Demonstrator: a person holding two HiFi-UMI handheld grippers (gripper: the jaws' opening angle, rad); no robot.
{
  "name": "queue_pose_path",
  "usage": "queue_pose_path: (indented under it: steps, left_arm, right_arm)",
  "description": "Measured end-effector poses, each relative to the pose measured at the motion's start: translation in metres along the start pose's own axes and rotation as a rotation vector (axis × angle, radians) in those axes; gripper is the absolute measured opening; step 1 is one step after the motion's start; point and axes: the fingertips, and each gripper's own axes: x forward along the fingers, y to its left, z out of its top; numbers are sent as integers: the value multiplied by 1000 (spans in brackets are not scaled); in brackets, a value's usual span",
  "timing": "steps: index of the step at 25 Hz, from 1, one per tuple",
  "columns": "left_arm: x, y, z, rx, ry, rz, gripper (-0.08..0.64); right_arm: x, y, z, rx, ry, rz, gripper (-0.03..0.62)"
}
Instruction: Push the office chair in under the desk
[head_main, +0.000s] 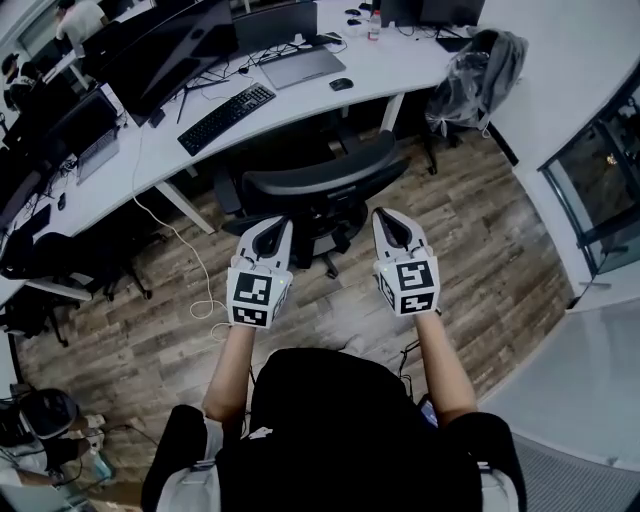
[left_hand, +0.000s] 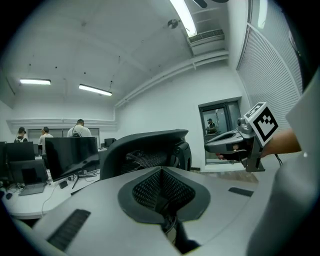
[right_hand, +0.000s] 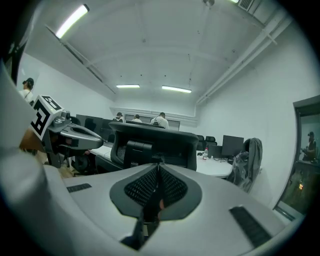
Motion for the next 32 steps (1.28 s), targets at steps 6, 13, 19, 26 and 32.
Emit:
queue_pose_path:
  steps: [6, 13, 19, 26, 32]
  left_arm:
    - [4, -4, -13, 0, 52, 77, 15]
    - [6, -11, -32, 19, 129, 163, 15]
    - [6, -16, -43, 56, 182, 208, 15]
    - [-4, -12, -56, 164, 277, 271, 15]
    - [-6, 1, -57, 206, 306, 299, 17]
  right_arm:
    - [10, -1, -8, -89, 10, 107, 26]
    - [17, -9, -21, -164, 42, 196, 26]
    - [22, -7, -35, -272, 68, 263, 26]
    - [29, -13, -53, -381, 130, 305, 26]
    - [43, -25, -55, -448, 142, 285, 28]
